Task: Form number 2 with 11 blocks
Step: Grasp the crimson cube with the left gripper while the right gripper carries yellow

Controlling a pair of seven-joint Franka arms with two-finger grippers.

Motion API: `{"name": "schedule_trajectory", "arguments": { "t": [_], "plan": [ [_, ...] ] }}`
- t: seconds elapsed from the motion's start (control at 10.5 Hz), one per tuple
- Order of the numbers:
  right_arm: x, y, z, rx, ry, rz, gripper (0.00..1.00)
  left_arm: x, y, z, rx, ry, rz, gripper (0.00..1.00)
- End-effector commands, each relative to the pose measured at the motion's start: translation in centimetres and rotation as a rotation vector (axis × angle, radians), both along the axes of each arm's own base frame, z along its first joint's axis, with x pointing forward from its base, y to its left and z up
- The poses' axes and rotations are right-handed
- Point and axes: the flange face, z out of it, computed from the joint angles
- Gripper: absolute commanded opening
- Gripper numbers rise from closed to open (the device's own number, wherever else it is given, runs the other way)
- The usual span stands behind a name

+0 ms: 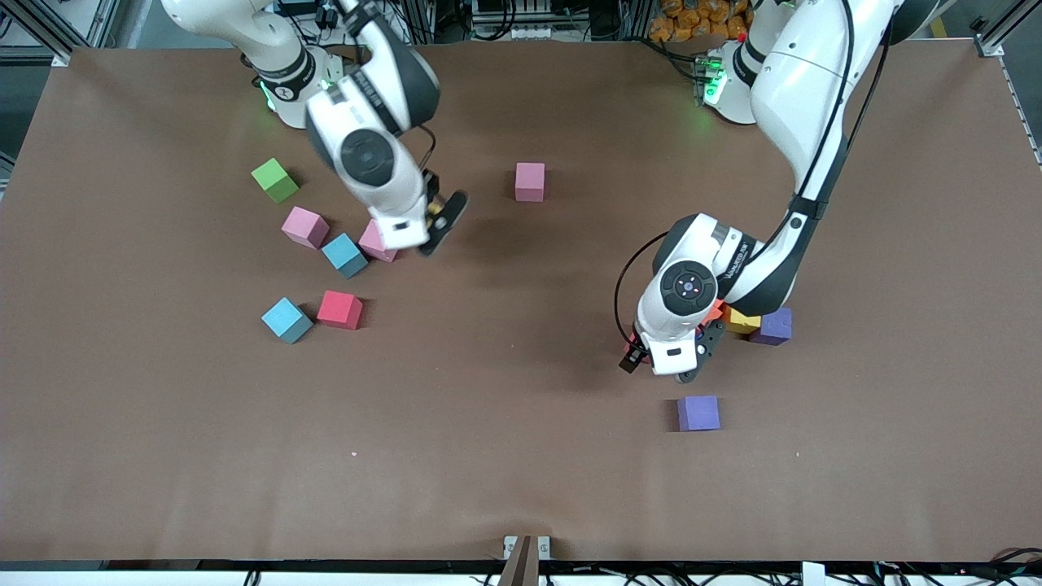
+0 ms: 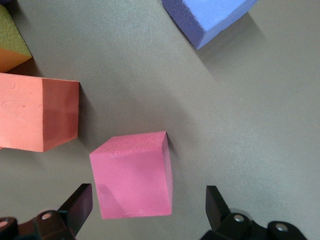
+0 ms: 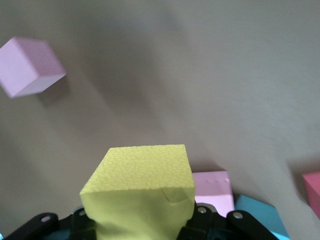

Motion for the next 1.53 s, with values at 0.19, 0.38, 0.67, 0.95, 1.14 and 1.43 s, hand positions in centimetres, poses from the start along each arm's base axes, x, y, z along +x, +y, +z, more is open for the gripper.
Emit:
{"name": "schedule_trajectory", "arguments": {
  "t": [0.19, 0.38, 0.67, 0.95, 1.14, 1.43],
  "plan": [
    [-9.6, 6.0, -0.1, 0.022, -0.075, 0.319, 0.37, -0.4, 0.2, -1.7, 0.006, 0.010, 0.017, 1.00],
    [-12.4, 6.7, -4.2, 0.057, -0.147, 0.372, 0.37, -0.5, 0.2, -3.0, 0.006, 0.021, 0.003, 1.00],
    [-13.1, 7.5, -7.8, 0.036, -0.135, 0.390, 0.37, -0.5, 0.2, -4.0, 0.004, 0.019, -0.003, 0.80],
    [-13.9, 8.8, -11.2, 0.046, -0.161, 0.417, 0.37, -0.1, 0.5, -3.5, -0.004, 0.011, -0.054, 0.19],
    [-14.4, 9.9, -12.4, 0.056, -0.174, 0.435, 0.36, 0.3, 0.4, -2.8, -0.002, -0.007, -0.068, 0.14],
    [-14.4, 11.2, -13.3, 0.055, -0.170, 0.434, 0.36, 1.5, 0.2, -1.1, -0.019, -0.043, -0.068, 0.00]
  ]
}}
